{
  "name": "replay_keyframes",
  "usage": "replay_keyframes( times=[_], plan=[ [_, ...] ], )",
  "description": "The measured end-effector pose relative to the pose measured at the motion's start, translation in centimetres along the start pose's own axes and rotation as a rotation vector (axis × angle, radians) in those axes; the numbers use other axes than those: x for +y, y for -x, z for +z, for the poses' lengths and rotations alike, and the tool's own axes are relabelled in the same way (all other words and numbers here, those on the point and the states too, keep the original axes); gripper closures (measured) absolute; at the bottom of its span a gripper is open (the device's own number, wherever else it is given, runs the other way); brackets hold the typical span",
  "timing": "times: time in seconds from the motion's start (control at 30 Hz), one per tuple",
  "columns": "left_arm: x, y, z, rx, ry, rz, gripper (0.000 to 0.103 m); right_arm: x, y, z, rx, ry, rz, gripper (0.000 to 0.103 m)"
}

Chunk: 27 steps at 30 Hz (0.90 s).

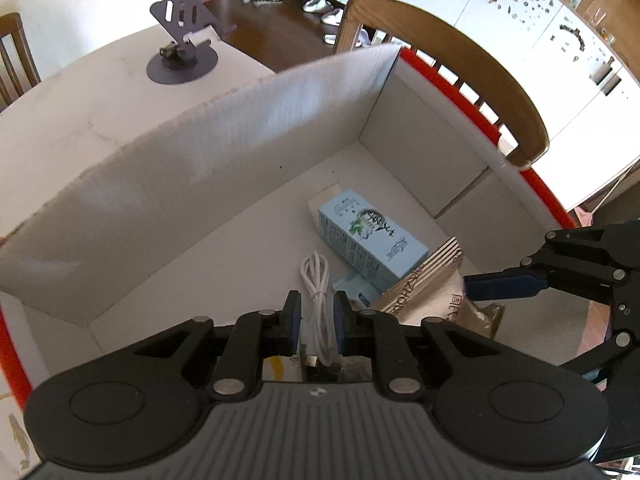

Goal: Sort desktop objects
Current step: 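Lower into the box and open left tool on the cable while right tool releases the foil packet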

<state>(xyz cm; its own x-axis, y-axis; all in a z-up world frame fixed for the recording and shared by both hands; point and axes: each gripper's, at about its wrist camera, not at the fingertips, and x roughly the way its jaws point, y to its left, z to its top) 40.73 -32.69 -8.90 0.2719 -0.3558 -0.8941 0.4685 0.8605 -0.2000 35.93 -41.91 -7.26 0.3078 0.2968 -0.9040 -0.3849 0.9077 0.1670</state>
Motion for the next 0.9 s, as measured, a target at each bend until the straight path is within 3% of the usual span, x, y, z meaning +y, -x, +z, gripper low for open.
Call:
replay_keyframes(
  times=[0.6,0.73,0.77,0.83,0.9],
  plan=[
    [-0.7,6.1,-1.4,-0.096,0.008,-0.027,0.087,2.1,3.9,-0.6,-0.07,0.057,0.006,0.038],
    [-1.0,7.2,-2.4,-0.113,-0.002,-0.028,0.07,2.4,4.6,-0.9,-0.08,0.066,0.005,0.038],
    [-1.1,7.5,-2.6,-0.118,-0.005,-0.028,0.055,2.5,4.8,-1.0,-0.084,0.069,0.007,0.038],
    [-1.3,8.2,-3.2,-0.132,-0.011,-0.031,0.034,2.6,5.2,-1.1,-0.09,0.074,0.012,0.038],
    [-1.7,8.9,-3.8,-0.146,-0.025,-0.036,0.034,2.8,5.5,-1.2,-0.097,0.078,0.014,0.038]
  ],
)
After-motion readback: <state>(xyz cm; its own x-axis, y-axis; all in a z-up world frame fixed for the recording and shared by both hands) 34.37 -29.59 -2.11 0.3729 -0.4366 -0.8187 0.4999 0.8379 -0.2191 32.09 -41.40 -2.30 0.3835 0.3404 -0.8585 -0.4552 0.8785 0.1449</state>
